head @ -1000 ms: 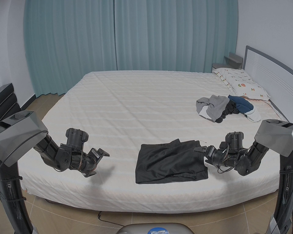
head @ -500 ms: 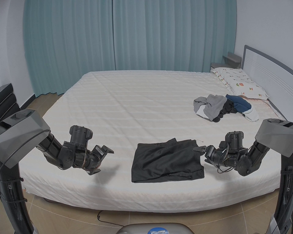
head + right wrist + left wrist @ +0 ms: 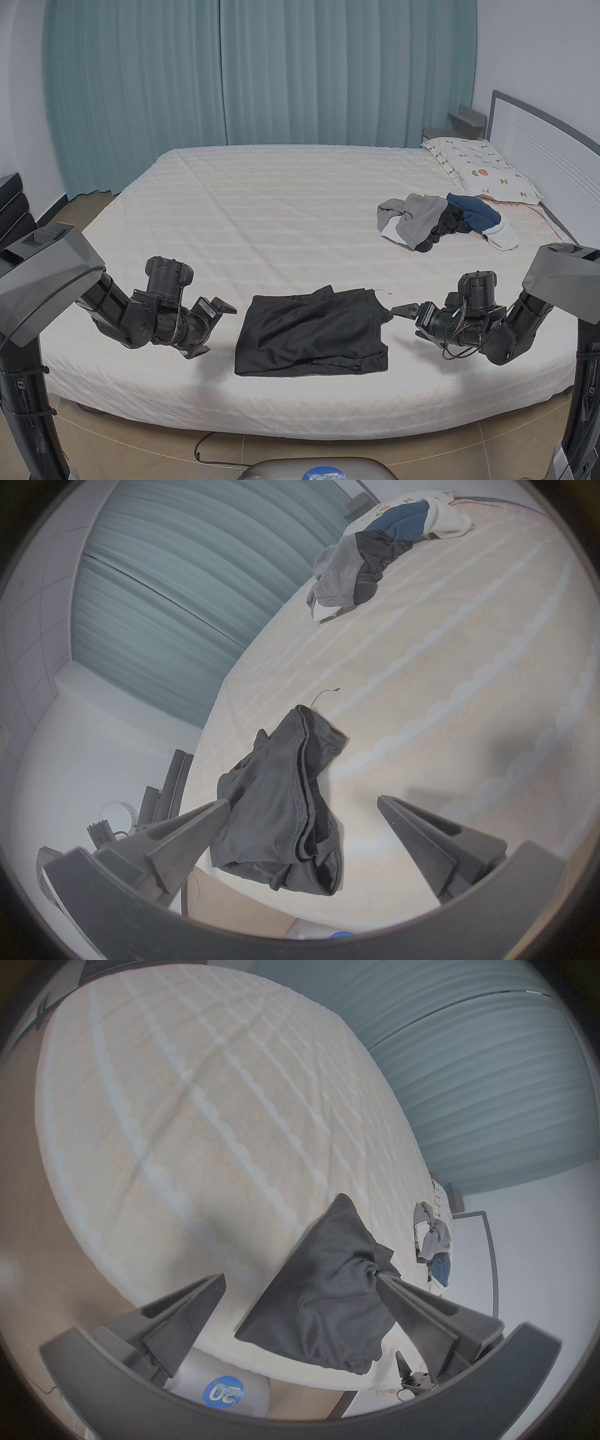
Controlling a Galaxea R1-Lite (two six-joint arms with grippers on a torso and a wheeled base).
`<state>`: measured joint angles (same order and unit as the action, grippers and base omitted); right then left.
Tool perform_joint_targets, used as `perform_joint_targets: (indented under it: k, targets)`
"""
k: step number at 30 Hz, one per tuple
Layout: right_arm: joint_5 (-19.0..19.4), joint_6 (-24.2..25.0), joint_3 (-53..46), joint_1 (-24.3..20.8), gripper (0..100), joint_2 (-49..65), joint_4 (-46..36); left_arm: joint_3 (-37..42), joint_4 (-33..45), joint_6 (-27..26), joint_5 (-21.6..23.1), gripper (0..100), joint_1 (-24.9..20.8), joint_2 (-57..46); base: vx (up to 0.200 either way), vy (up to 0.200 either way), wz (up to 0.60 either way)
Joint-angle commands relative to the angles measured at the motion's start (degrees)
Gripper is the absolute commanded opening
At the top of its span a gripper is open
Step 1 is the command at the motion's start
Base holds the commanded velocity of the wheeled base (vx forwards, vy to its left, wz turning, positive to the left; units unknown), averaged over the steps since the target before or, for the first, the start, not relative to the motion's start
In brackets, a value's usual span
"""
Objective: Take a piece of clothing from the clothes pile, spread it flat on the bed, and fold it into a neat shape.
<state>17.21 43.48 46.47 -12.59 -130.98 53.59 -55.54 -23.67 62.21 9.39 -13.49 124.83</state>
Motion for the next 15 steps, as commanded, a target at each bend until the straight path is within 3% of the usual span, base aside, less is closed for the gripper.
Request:
perform_joint_targets:
  k: [1, 13, 15]
  targets:
    - [-0.1, 0.0, -0.4, -1.2, 100, 0.3, 0.0, -0.1, -0.1, 0.2, 0.1, 100, 0.0, -0.1, 0.000, 0.000, 0.00]
    - [-0.2, -0.1, -3.1, -4.6, 100, 1.6, 0.0, -1.2, -0.1, -0.2, 0.1, 100, 0.0, 0.1, 0.200, 0.000, 0.00]
    - [-0.2, -0.4, -3.1, -5.5, 100, 1.6, -0.5, -2.7, -0.1, -0.3, 0.1, 100, -0.3, 0.7, 0.000, 0.000, 0.00]
